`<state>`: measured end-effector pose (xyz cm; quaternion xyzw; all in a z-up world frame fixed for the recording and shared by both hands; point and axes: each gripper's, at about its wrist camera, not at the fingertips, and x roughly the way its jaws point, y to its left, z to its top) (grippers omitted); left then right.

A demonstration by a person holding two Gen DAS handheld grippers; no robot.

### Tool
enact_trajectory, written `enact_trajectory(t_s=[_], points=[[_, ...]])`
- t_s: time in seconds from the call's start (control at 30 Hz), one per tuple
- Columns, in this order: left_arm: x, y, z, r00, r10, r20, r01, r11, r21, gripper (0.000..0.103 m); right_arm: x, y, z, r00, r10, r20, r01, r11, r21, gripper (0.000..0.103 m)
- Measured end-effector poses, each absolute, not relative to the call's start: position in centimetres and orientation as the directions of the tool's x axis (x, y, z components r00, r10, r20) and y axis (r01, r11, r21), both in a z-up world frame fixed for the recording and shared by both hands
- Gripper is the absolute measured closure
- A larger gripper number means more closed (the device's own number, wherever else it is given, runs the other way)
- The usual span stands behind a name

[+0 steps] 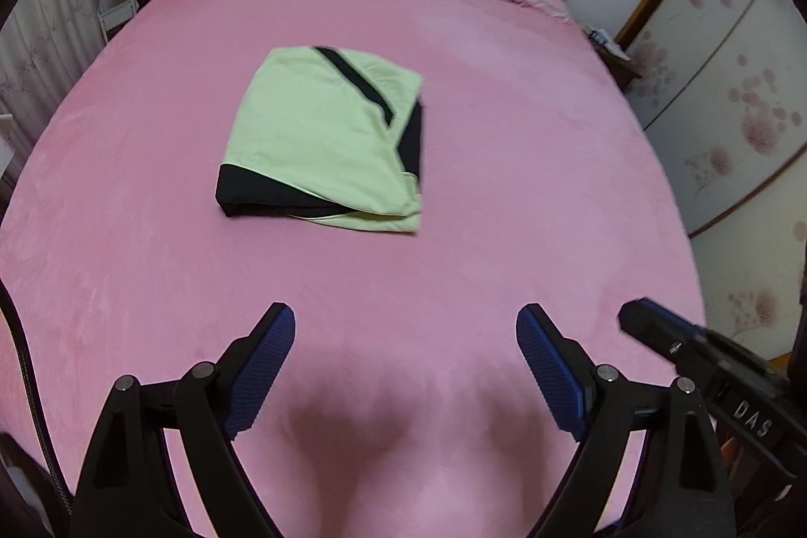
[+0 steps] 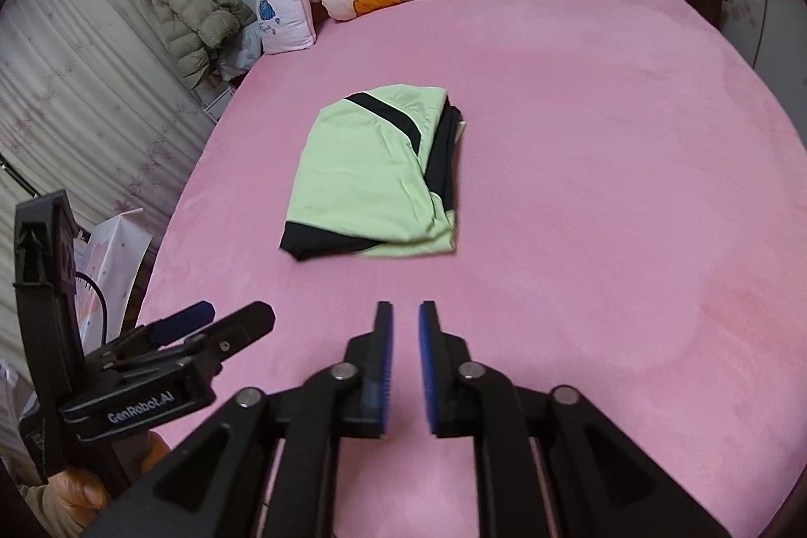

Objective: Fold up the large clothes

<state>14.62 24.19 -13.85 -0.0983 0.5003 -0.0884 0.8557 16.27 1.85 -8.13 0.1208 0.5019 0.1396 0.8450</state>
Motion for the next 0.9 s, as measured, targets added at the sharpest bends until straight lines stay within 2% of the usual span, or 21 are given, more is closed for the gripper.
enact_trajectory(t_s=[0.07, 0.3, 0.37, 0.43, 0.5, 0.53, 0.77, 0.9], points=[[12.1, 22.9, -11.8, 0.498, -0.236, -0.834, 0.058, 0.969, -0.24, 0.014, 14.1, 0.7, -6.8, 0.459, 0.356, -0.814, -0.118, 0.932, 0.342, 0.078], [4.5, 19.4, -7.4, 0.554, -0.177, -0.814, 0.072, 0.984, -0.164, 0.014, 6.9, -1.7, -2.8, 0.474, 0.356, -0.805, -0.164, 0.934, 0.316, 0.077], [2.5, 18.5, -6.8, 0.564, -0.151, -0.812, 0.062, 0.988, -0.14, 0.01, 5.0, -2.1, -2.0, 0.483, 0.345, -0.805, -0.178, 0.939, 0.296, 0.076], [1.1, 18.0, -6.5, 0.574, -0.138, -0.807, 0.057, 0.99, -0.129, 0.004, 3.2, -2.6, -1.4, 0.495, 0.332, -0.803, -0.183, 0.943, 0.277, 0.071], [0.1, 17.5, -6.5, 0.582, -0.127, -0.803, 0.056, 0.992, -0.117, 0.004, 1.7, -3.1, -1.0, 0.512, 0.315, -0.799, -0.176, 0.949, 0.261, 0.061], [-0.3, 17.3, -6.5, 0.584, -0.123, -0.802, 0.056, 0.992, -0.111, 0.004, 1.2, -3.4, -0.8, 0.522, 0.31, -0.795, -0.169, 0.951, 0.259, 0.06], [-3.1, 15.7, -6.4, 0.599, -0.094, -0.795, 0.052, 0.996, -0.079, 0.004, -1.9, -4.8, -0.1, 0.575, 0.249, -0.78, -0.14, 0.969, 0.206, 0.059], [-4.1, 14.9, -6.2, 0.606, -0.087, -0.791, 0.051, 0.996, -0.07, 0.004, -2.6, -6.1, 0.1, 0.584, 0.256, -0.77, -0.118, 0.966, 0.232, 0.059]])
